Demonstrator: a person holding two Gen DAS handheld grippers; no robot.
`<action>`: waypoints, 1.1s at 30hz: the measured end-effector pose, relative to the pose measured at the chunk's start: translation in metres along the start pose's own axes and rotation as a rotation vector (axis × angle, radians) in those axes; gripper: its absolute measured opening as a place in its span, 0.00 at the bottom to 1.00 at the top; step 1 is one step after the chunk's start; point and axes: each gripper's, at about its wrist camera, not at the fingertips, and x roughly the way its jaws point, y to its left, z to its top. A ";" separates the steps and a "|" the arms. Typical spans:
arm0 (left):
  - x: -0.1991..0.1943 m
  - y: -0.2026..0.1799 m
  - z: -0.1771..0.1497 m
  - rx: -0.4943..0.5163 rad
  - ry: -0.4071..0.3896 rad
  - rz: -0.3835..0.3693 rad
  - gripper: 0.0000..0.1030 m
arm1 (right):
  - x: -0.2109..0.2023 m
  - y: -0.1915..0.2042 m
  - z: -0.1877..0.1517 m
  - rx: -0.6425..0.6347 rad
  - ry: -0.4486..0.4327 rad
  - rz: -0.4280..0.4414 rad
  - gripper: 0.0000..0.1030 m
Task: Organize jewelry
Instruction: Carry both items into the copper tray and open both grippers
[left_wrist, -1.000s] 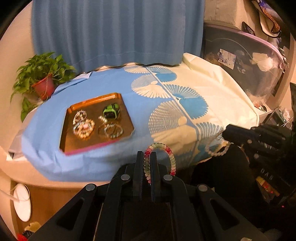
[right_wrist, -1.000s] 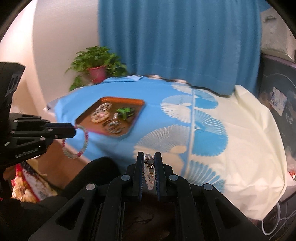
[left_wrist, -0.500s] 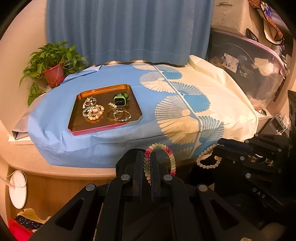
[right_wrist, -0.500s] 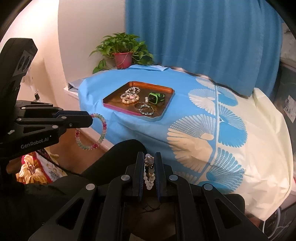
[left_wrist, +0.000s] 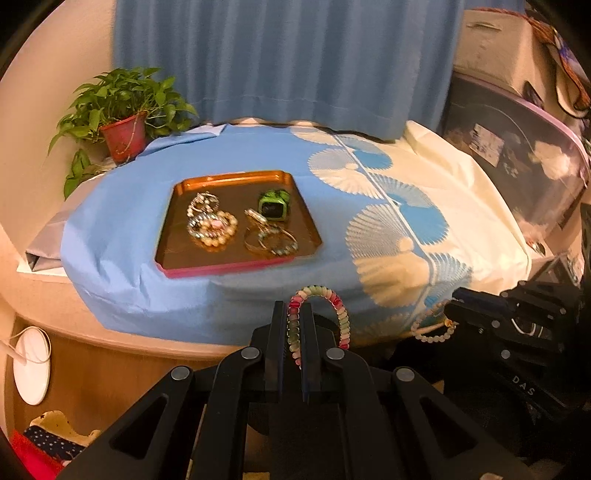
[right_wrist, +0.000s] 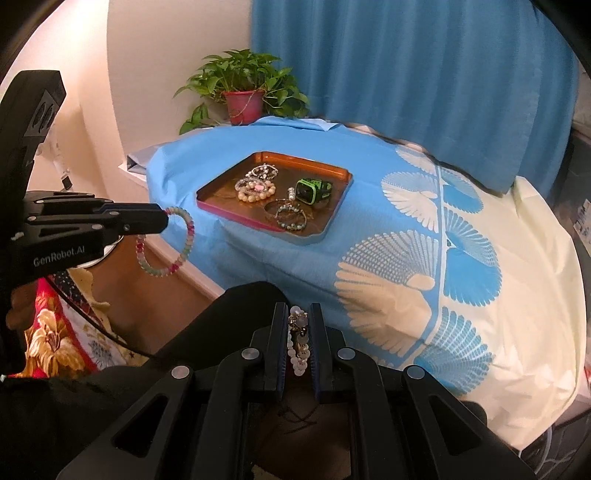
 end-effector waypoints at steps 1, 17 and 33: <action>0.002 0.005 0.006 -0.007 -0.005 0.000 0.04 | 0.004 -0.001 0.005 -0.002 0.001 0.000 0.11; 0.095 0.070 0.124 -0.053 -0.058 0.038 0.04 | 0.108 -0.030 0.146 -0.055 -0.089 -0.012 0.11; 0.224 0.104 0.184 -0.064 -0.007 0.092 0.04 | 0.257 -0.072 0.226 -0.033 -0.100 0.012 0.11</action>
